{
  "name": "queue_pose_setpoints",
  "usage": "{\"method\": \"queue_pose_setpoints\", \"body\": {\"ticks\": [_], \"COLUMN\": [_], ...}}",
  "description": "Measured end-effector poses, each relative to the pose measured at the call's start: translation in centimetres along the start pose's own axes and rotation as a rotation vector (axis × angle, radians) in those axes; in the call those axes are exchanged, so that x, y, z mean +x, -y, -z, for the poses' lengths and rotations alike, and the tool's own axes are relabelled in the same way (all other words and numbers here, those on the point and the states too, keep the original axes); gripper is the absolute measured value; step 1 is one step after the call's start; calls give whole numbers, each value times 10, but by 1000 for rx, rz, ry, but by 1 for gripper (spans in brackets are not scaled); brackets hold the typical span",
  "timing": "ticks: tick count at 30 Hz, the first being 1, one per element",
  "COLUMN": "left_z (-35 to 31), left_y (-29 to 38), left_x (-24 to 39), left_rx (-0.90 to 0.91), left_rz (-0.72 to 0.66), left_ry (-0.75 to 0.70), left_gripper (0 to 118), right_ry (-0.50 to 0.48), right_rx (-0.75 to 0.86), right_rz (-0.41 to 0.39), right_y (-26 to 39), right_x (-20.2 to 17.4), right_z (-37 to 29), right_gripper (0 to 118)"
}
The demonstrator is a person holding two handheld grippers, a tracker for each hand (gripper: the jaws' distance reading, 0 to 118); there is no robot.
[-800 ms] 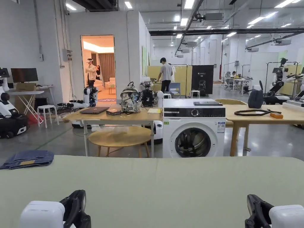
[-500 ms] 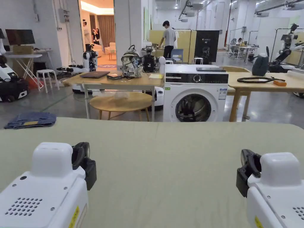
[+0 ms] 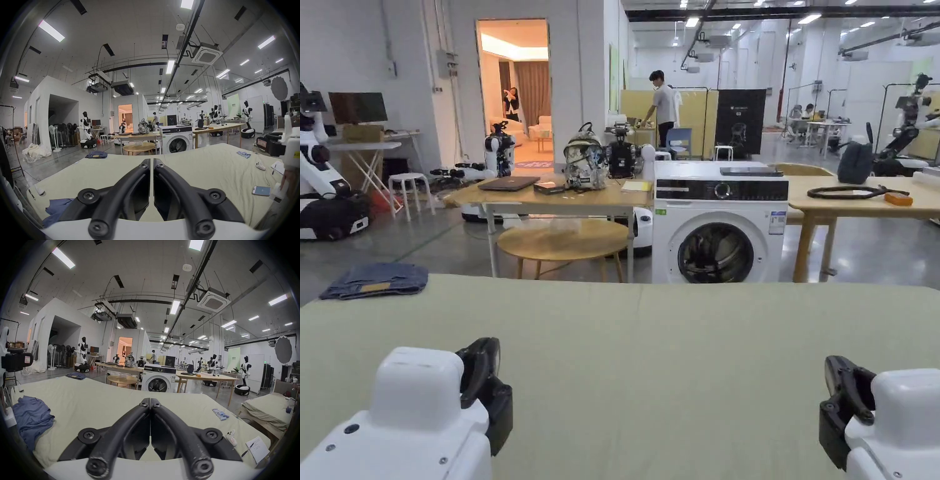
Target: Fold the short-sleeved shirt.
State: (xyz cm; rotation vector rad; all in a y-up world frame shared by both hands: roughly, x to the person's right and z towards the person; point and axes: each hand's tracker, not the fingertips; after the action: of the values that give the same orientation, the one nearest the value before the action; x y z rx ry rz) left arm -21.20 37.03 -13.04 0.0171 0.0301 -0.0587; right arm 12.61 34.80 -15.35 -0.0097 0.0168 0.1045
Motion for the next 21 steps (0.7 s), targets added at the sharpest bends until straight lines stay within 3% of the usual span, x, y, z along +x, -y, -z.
{"method": "queue_pose_setpoints", "body": {"ticks": [21], "left_z": [2], "left_y": [0], "left_x": [-2], "left_rx": [-11], "left_rz": [-3], "left_ry": [-2], "left_gripper": [0], "right_ry": [5], "right_rx": [-15], "right_rz": [-3], "right_y": [3], "right_x": [3], "right_z": [1], "right_gripper": [0]}}
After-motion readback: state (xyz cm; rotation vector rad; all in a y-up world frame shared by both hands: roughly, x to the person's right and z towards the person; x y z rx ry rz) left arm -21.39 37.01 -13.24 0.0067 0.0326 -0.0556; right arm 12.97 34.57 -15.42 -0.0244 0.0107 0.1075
